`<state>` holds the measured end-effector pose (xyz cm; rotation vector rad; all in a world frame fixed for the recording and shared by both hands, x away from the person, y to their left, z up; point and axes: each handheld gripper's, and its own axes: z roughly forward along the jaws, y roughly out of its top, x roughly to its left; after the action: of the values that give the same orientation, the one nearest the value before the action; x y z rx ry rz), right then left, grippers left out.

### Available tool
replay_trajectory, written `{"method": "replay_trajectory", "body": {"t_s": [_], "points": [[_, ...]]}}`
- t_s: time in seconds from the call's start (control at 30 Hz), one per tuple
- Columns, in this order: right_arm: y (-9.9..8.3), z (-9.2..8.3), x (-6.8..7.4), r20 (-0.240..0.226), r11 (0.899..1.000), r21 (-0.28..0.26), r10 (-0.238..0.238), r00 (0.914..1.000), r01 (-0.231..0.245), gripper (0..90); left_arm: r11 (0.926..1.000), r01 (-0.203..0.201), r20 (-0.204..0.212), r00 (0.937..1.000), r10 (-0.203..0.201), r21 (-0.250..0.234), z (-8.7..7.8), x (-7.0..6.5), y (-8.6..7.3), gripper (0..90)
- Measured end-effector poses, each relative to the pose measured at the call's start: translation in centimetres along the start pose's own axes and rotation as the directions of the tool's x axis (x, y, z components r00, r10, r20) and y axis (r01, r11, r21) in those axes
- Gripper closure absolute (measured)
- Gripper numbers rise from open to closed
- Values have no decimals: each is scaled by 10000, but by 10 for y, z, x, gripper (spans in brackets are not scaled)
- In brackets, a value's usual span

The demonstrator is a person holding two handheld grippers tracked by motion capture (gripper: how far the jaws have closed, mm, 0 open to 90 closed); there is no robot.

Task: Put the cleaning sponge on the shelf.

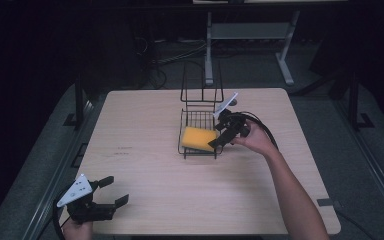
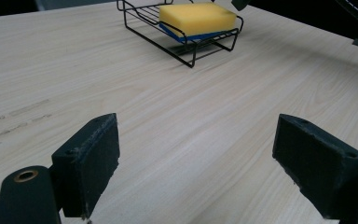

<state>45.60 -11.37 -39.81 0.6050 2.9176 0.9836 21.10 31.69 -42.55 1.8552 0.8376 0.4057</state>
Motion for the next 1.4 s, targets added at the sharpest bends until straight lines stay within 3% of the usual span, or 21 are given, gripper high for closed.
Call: {"method": "replay_trajectory", "body": {"t_s": [0.3, 1.4], "points": [[-13, -14, 0, 195, 9999, -3, 161, 9997, -161, 145, 10000, -4, -14, 10000, 4, 53, -1, 0, -1, 140], [-72, -47, 33, 531, 9991, 235, 334, 9980, -347, 147, 9999, -91, -23, 10000, 91, 62, -2, -2, -1, 140]]}}
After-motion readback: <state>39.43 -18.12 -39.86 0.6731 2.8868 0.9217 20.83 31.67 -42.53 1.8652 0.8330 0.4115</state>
